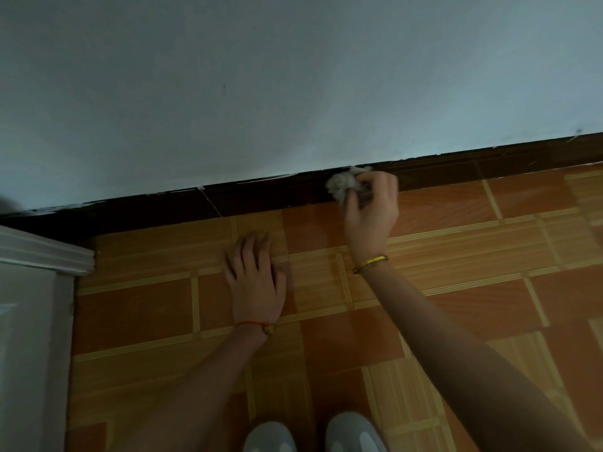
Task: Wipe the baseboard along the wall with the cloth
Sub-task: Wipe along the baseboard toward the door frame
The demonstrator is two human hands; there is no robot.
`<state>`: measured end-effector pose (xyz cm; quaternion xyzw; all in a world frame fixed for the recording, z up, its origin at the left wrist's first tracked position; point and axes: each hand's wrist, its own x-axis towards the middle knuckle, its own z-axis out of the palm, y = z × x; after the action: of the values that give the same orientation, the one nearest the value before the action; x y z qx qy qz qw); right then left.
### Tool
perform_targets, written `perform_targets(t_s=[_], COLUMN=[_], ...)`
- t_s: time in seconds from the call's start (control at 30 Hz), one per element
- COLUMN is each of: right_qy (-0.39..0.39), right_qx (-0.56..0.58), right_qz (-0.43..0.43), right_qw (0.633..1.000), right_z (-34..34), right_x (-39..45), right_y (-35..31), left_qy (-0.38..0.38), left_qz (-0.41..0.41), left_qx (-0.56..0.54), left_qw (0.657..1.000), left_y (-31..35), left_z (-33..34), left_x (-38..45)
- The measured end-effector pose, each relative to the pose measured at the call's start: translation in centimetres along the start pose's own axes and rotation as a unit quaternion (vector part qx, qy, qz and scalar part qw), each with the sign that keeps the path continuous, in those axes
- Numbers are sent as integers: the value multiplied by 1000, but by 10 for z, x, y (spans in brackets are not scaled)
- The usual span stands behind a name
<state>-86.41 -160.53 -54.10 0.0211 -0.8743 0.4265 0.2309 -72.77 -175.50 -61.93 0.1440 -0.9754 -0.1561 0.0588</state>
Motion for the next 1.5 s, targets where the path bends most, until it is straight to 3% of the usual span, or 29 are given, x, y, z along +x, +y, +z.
perform_targets(t_s=[0.1, 0.17, 0.27, 0.43, 0.5, 0.67, 0.8, 0.87, 0.97, 1.03, 1.17, 1.33, 1.5], right_qy=[96, 113, 92, -25, -28, 49, 28, -8, -129, -156, -136, -57, -112], right_qx=[-10, -3, 1, 11, 9, -18, -45, -49, -70, -68, -87, -146, -156], right_qz=[87, 102, 90, 1, -10, 112, 119, 99, -4, -38, -27, 58, 20], right_qw=[992, 988, 992, 1000, 1000, 992, 991, 994, 989, 985, 986, 986, 981], right_z=[-19, -21, -10, 16, 17, -5, -6, 3, 24, 36, 27, -7, 0], right_x=[16, 21, 13, -13, -13, 10, 11, 2, -21, -31, -26, 6, 0], right_y=[25, 30, 16, -11, -12, 24, 37, 34, 23, 16, 22, 63, 50], left_qy=[-4, -4, -4, 4, 7, 6, -2, -5, 1, 7, 4, -7, -8], left_qz=[-1, -3, -2, 6, 6, 1, -3, -4, 1, 5, 4, -4, -4], left_qx=[-4, -1, 2, 10, 7, 5, 8, 11, 16, 18, 14, 12, 9], left_qw=[1000, 1000, 1000, 1000, 1000, 1000, 1000, 1000, 1000, 1000, 1000, 1000, 1000], left_y=[0, 1, 1, 0, 0, 0, 2, 2, 3, 2, 1, 3, 3], left_z=[0, -1, 0, 0, 0, 0, -1, 0, 0, 0, 0, -1, 0], left_x=[0, 0, 0, -1, -1, 0, 0, 0, 0, 0, 0, 0, 0])
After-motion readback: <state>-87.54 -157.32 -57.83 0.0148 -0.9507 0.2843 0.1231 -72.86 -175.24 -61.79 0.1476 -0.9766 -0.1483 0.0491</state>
